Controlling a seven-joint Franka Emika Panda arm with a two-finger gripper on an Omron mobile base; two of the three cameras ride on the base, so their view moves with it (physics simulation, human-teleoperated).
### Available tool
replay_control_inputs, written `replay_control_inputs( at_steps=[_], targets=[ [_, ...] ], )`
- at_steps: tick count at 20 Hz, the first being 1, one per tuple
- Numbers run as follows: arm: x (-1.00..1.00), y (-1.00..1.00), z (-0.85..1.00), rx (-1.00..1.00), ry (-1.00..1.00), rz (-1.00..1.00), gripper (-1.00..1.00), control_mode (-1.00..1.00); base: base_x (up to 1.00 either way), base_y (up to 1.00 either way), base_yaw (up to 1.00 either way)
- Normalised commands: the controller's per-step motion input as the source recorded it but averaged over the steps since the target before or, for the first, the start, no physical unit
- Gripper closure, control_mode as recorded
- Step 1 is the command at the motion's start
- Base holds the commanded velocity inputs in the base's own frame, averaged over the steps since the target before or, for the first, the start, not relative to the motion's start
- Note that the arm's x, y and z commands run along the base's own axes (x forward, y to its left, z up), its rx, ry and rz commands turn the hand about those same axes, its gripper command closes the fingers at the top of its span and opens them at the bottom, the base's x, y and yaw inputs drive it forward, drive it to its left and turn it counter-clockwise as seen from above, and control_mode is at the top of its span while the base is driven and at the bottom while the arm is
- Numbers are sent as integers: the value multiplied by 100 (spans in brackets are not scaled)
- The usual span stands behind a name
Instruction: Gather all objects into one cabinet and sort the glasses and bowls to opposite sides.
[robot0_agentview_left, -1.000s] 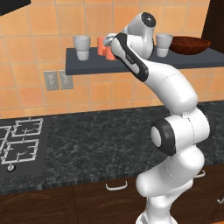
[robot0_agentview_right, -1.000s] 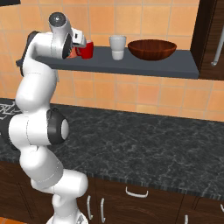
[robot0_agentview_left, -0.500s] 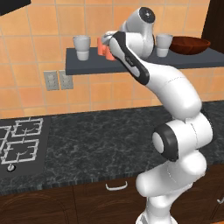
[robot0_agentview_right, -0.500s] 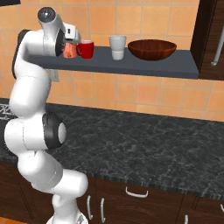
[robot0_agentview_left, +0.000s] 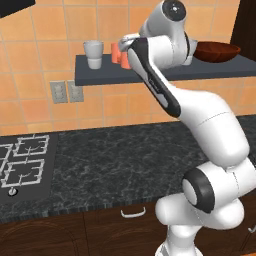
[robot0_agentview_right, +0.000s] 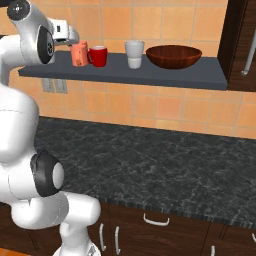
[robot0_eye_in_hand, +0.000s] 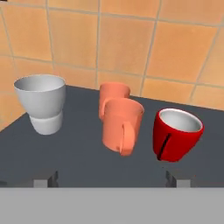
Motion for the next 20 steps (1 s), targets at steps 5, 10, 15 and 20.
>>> replay_control_inputs(
  at_steps=[5, 10, 15, 20],
  targets=[
    [-96, 0, 31, -6, -11, -17, -100, -100, 0, 0, 0],
    [-100, -28, 6, 1, -16, -14, -100, -100, 0, 0, 0],
    [-100, -59, 0, 14, -20, -5, -100, -100, 0, 0, 0],
    [-86, -94, 0, 33, -12, 0, -100, -100, 0, 0, 0]
  ],
)
